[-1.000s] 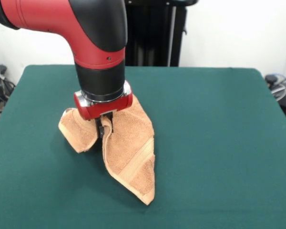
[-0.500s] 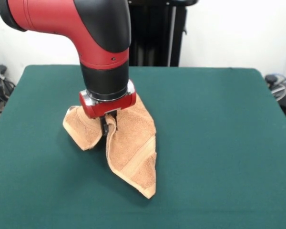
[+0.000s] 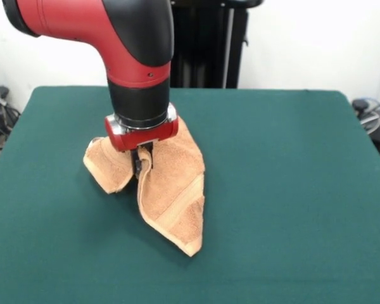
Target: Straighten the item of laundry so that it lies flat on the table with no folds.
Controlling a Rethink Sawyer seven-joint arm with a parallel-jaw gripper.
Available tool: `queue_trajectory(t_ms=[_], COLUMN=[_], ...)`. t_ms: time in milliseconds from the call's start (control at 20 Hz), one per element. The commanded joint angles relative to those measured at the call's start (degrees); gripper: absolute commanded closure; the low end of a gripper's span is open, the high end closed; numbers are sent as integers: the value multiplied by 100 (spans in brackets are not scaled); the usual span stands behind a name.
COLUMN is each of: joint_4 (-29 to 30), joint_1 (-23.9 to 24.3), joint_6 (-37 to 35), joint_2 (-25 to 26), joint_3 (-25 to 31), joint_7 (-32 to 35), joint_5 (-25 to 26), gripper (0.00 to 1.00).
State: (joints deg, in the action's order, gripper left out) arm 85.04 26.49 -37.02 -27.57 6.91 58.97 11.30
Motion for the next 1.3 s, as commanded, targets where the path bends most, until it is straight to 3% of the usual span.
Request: queue_trajectory(t_ms=[50, 300, 950, 1300], joint_4=[699, 942, 1268, 1315], joint_1=[-253, -507, -1247, -1273], joint_6=[325, 347, 633, 798], joint_2=[-153, -382, -421, -325], joint_3=[-108, -218, -510, -534], joint_7=[1825, 2013, 2547, 2517], joint_5=[-278, -505, -1100, -1180], gripper=[100, 100, 100, 100])
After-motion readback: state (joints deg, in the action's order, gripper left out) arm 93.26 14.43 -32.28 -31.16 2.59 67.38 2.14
